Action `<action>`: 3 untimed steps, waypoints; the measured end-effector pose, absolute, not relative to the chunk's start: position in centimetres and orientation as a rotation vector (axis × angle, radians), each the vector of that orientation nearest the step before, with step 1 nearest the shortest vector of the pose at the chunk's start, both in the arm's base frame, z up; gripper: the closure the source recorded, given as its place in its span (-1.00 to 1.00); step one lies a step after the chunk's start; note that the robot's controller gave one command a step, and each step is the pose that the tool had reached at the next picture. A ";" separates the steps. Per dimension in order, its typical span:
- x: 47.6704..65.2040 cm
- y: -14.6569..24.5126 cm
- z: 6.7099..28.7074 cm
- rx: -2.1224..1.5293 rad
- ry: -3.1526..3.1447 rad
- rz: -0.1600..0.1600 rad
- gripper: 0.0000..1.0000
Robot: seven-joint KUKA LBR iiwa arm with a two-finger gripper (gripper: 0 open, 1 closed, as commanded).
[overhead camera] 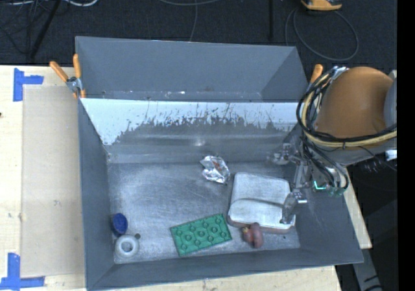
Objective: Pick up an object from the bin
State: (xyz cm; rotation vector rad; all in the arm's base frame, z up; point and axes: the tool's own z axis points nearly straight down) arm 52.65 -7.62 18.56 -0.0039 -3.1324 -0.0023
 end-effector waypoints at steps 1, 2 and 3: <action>53.4 -6.5 10.2 0.463 -3.130 0.007 -1.00; 47.8 -4.1 12.4 0.956 -2.989 -0.003 -1.00; 48.2 -3.6 7.6 1.314 -2.884 0.017 -1.00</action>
Offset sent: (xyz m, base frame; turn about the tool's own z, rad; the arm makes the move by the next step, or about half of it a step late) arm 0.0014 0.0128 -0.1135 -0.3314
